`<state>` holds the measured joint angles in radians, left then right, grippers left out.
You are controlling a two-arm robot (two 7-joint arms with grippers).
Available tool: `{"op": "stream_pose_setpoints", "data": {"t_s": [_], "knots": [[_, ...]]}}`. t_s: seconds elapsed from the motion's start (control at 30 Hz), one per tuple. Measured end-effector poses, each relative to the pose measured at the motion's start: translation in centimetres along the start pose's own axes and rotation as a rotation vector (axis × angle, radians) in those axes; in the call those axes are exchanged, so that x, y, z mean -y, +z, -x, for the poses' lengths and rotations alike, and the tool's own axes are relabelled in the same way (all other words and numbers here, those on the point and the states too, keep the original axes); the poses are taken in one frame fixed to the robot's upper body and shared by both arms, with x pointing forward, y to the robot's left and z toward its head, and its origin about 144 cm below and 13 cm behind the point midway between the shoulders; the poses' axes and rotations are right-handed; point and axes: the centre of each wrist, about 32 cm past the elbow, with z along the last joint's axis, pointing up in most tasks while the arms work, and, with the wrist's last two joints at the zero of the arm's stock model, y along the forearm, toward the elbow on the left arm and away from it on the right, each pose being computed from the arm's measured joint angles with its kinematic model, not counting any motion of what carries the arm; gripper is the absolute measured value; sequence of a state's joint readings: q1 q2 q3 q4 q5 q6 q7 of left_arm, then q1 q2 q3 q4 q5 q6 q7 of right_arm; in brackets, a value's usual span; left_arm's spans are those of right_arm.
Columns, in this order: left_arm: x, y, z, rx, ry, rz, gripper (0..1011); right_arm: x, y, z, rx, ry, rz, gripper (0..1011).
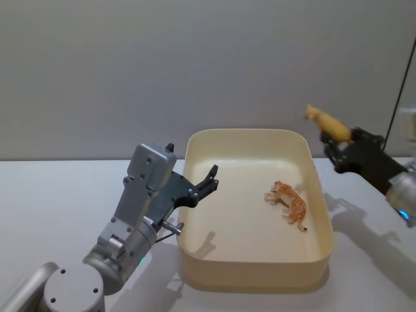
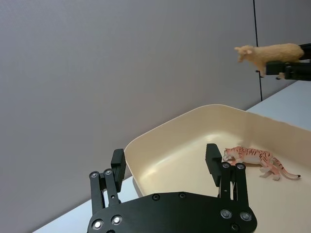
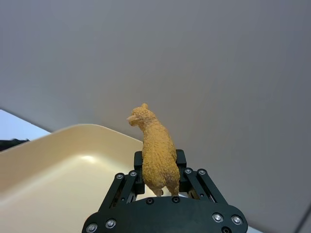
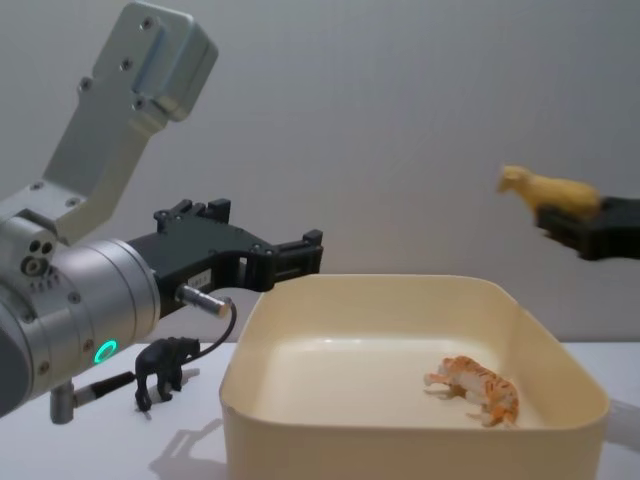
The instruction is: Pick up the toy alternately with two hands and place it into the central storage box.
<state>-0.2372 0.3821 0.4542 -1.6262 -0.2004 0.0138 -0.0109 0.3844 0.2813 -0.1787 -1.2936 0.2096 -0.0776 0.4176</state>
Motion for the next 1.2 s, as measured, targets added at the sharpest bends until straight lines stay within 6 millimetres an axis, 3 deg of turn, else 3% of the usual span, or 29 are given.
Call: {"op": "stream_pose_setpoints", "data": {"t_s": [0.33, 0.43, 0.67, 1.0, 1.2], "knots": [[0.0, 0.0, 0.0, 0.000, 0.000, 0.000, 1001, -5.3, 0.3, 1.6, -0.077, 0.110, 0.014, 334], [0.0, 0.0, 0.0, 0.000, 0.000, 0.000, 1001, -6.6, 0.3, 2.0, -0.092, 0.134, 0.022, 374], [0.0, 0.0, 0.0, 0.000, 0.000, 0.000, 1001, -8.6, 0.5, 2.7, -0.112, 0.174, 0.036, 626], [0.0, 0.0, 0.0, 0.000, 0.000, 0.000, 1001, -8.1, 0.7, 1.9, -0.098, 0.149, 0.003, 922], [0.0, 0.0, 0.0, 0.000, 0.000, 0.000, 1001, -6.4, 0.8, 0.6, -0.082, 0.088, -0.021, 1001]]}}
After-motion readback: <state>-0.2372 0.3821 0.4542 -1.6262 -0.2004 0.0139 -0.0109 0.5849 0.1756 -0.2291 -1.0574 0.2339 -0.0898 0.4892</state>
